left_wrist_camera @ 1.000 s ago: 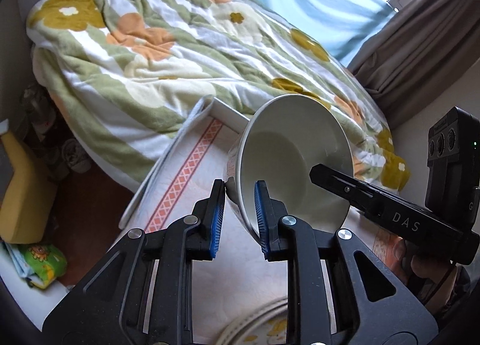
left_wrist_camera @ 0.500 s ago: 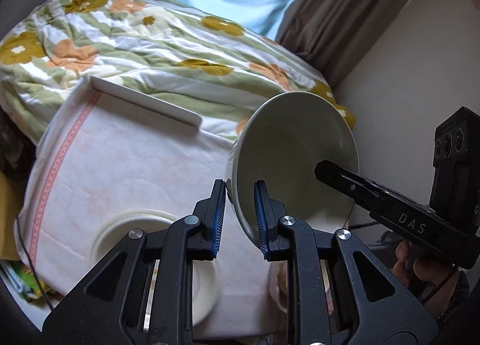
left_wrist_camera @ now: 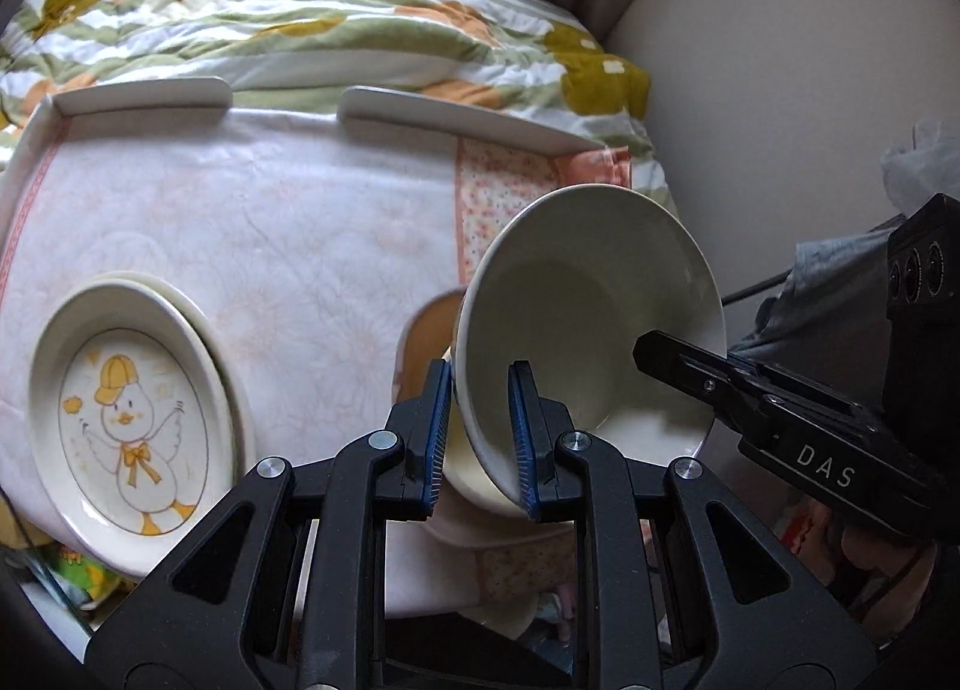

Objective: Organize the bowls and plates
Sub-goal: 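Carry the small white bowl with both grippers and lower it into the cream bowl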

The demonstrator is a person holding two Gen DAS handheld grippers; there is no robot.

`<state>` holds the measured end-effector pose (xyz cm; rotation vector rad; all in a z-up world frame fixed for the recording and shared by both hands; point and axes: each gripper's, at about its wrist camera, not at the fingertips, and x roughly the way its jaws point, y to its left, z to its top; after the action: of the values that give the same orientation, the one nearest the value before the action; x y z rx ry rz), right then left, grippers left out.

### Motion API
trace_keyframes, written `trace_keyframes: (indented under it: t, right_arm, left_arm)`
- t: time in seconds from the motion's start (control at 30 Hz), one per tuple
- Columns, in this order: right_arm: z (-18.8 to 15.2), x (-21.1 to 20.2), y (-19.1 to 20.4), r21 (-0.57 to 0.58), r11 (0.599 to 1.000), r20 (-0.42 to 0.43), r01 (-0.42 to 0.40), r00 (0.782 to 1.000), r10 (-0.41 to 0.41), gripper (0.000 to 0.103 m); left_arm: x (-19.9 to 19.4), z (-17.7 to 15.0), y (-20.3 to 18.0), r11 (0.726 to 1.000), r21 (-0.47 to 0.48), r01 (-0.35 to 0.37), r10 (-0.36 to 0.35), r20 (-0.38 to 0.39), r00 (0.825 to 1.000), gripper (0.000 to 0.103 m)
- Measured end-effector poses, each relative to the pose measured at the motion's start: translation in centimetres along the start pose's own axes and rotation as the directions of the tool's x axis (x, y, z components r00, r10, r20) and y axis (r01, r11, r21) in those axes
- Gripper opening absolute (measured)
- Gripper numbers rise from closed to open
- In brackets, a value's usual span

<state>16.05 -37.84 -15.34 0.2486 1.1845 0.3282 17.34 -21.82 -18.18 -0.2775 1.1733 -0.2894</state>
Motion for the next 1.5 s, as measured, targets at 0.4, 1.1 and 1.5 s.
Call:
trace_keyframes:
  t: [0.4,1.1,1.5]
  right_arm:
    - [-3.4,2.6,-1.5,0.037,0.995,-0.047,0.088,0.995,-0.087,0.013]
    - [-4.1,3.2,-1.3,-0.024,0.987,-0.046,0.158,0.986,-0.159,0.013]
    - [-4.0,2.7,-1.6,-0.022,0.987,-0.037,0.158,0.987,-0.159,0.013]
  left_arm:
    - [4.4,-0.8,-0.7,0.985,0.139,-0.104,0.124,-0.142,0.982,0.017]
    - [5.5,-0.5,-2.3,0.94,0.265,-0.213,0.25,-0.115,0.961,0.017]
    - [4.4,-0.5,-2.2,0.949,0.237,-0.209,0.237,-0.098,0.967,0.017]
